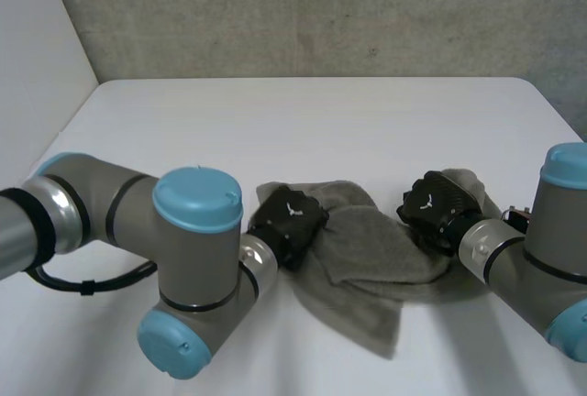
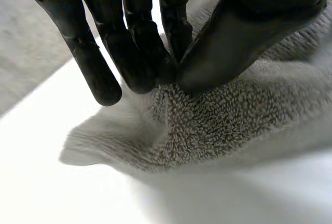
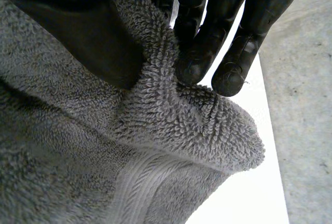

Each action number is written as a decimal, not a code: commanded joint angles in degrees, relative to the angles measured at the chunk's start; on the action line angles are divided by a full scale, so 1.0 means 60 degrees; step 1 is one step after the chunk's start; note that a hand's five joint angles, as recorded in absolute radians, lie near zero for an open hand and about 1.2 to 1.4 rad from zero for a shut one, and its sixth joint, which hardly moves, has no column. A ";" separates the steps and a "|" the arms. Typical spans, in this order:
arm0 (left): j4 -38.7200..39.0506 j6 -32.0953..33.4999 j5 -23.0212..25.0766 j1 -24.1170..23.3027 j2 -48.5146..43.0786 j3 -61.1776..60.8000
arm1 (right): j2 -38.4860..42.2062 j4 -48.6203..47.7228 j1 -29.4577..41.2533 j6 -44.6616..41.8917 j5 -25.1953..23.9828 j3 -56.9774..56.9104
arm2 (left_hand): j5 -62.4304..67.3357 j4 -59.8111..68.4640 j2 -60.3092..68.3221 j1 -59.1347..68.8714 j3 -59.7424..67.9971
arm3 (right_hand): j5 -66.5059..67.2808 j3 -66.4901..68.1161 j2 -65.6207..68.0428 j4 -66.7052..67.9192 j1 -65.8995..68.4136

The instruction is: Fold the towel.

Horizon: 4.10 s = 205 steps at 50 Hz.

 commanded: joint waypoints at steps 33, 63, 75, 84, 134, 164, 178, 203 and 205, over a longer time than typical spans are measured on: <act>-0.1930 -0.1131 0.1133 0.1720 0.5977 -0.1305 | -0.0175 0.5869 0.0881 0.5319 -0.0218 -0.6573 | 0.0794 0.0538 0.0659 0.0830 0.0771 | 0.1000 0.0743 0.1412 0.0629 0.1096; -0.1506 -0.1192 0.0325 0.3159 0.3261 -0.1021 | -0.0327 0.2613 0.1117 0.5805 0.0766 -0.3991 | -0.9014 -0.9271 -0.9150 -0.8979 -0.9038 | -1.0667 -1.0924 -1.0255 -1.1037 -1.0570; -0.0787 -0.1148 0.2027 0.2280 0.4466 -0.2870 | -0.0125 0.2526 0.0442 0.4779 0.0442 -0.2258 | -0.9042 -0.9299 -0.9178 -0.9007 -0.9065 | -1.0597 -1.0854 -1.0185 -1.0967 -1.0500; 0.0004 -0.0781 0.1954 0.1576 0.2635 -0.1933 | 0.1413 0.1032 -0.0276 0.4516 0.0515 -0.2331 | -0.8986 -0.9243 -0.9122 -0.8951 -0.9009 | -1.0597 -1.0854 -1.0185 -1.0967 -1.0500; -0.0084 -0.0341 -0.0786 0.4138 0.4569 -0.2592 | 0.3859 0.0079 -0.0028 0.5160 0.1086 -0.4572 | 0.0794 0.0538 0.0659 0.0830 0.0771 | -0.9700 -0.9957 -0.9288 -1.0071 -0.9604; -0.0142 -0.1250 -0.0244 0.4828 0.4963 -0.2694 | 0.3302 0.1208 0.2330 0.7678 0.0281 -0.4630 | 0.0794 0.0538 0.0659 0.0830 0.0771 | -0.8188 -0.8445 -0.7776 -0.8558 -0.8091; -0.0172 -0.2436 0.0810 0.4872 0.6311 -0.2577 | 0.4080 0.1222 0.2785 0.8513 0.0251 -0.5203 | 0.0794 0.0538 0.0659 0.0830 0.0771 | -0.0859 -0.1116 -0.0447 -0.1230 -0.0763; -0.0698 -0.2232 0.1439 0.5311 0.6737 -0.2856 | 0.0286 0.7253 0.1409 0.5165 -0.1214 -0.5113 | 0.0794 0.0538 0.0659 0.0830 0.0771 | 0.1000 0.0743 0.1412 0.0629 0.1096; -0.0772 -0.2145 0.1673 0.5428 0.6722 -0.2769 | 0.0387 0.7373 0.1408 0.5015 -0.1083 -0.5434 | 0.0794 0.0538 0.0659 0.0830 0.0771 | 0.1000 0.0743 0.1412 0.0629 0.1096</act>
